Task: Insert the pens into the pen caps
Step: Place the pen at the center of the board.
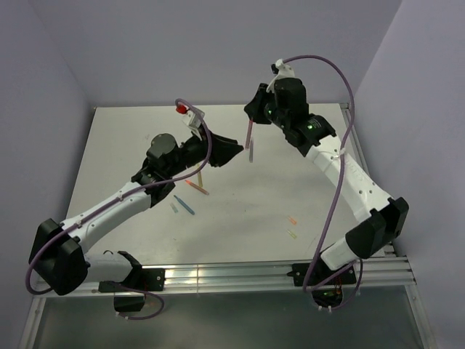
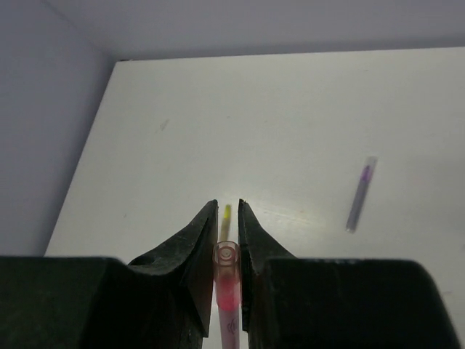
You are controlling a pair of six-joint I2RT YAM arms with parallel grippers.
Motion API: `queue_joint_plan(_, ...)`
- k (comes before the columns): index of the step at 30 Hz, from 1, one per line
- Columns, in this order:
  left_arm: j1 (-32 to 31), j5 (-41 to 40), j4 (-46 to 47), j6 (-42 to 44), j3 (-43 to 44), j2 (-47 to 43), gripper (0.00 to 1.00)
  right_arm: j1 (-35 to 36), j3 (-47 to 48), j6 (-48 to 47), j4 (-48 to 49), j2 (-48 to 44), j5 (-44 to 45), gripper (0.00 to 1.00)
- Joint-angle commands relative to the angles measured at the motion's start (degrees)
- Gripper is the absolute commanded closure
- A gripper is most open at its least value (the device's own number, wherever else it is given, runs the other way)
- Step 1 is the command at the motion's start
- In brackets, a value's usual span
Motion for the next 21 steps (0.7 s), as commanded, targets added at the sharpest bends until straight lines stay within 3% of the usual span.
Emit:
queue_joint_plan(1, -0.5, -8.4, -4.9, -1.8, -1.0, -4.0, 0.54, -5.0, 3.5, -2.6, -0.2, 4.7, -0.7, 1.0)
queue_joint_plan(9, -0.5, -16.6, -14.8, -6.9, -5.3, -9.4, 0.55, -13.2, 8.9, -5.8, -1.4, 22.1, -0.4, 1.0)
queue_joint_plan(15, -0.5, -17.8, -17.9, -7.0, -6.9, -12.6, 0.54, -15.6, 23.3, -7.0, -8.1, 40.1, 0.1, 1.0)
queue_joint_plan(21, -0.5, -17.4, -18.6, -7.3, -8.5, -13.9, 0.54, -16.2, 32.0, -6.7, -12.4, 48.4, 0.7, 1.0)
